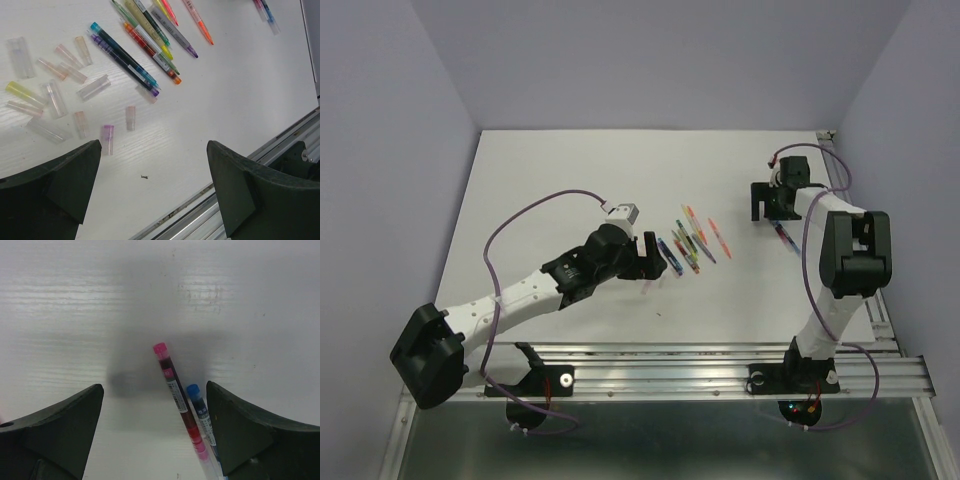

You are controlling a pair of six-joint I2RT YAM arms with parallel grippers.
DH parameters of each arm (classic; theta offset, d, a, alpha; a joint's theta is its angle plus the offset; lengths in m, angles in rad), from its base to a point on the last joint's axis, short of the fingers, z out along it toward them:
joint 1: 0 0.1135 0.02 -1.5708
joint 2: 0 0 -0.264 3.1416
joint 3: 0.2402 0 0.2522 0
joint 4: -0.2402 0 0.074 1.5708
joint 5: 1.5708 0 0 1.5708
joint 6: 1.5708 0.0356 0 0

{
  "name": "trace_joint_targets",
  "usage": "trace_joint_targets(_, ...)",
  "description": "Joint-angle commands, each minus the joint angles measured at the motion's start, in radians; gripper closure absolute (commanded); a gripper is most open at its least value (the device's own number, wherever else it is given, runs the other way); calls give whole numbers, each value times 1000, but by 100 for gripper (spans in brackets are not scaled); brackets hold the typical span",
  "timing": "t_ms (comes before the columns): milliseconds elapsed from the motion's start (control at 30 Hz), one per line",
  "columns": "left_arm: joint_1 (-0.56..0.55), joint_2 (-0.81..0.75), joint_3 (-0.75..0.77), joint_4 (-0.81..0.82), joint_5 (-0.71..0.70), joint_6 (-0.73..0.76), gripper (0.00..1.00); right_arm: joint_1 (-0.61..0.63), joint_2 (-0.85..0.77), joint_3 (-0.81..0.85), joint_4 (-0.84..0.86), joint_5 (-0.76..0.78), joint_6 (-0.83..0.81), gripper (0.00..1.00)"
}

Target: Open the pen caps

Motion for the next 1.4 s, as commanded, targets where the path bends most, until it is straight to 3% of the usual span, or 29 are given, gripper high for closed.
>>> trace_joint_targets(0,5,-18,-12,35,-15,26,1,-18,13,41,-13,-47,-34,13)
trace_joint_targets(167,11,-3,-9,35,-11,29,1,-21,27,10,6,-49,-46,30)
trace_joint_targets(433,18,-12,-9,35,-11,38,1,-20,56,4,4,-55,-77,41)
trace_joint_targets(567,21,-17,-9,33,-8,40,1,-20,58,-1,-2,-72,-84,58)
trace_joint_targets(767,24,-26,-12,32,-8,41,1,-20,55,-7,-3,-97,-86,71)
trace_joint_targets(967,25,-36,-14,27,-8,38,1,-20,61,-10,7,-175,-80,81)
trace_joint_targets(1067,25,-41,-15,27,-8,35,1,-20,56,-12,12,-236,-63,92)
trace_joint_targets(1200,25,-44,-15,27,6,40,1,-20,22,-32,50,-331,-12,99)
trace_joint_targets(1367,24,-49,-17,52,64,52,1,-18,-117,-93,150,-383,150,99)
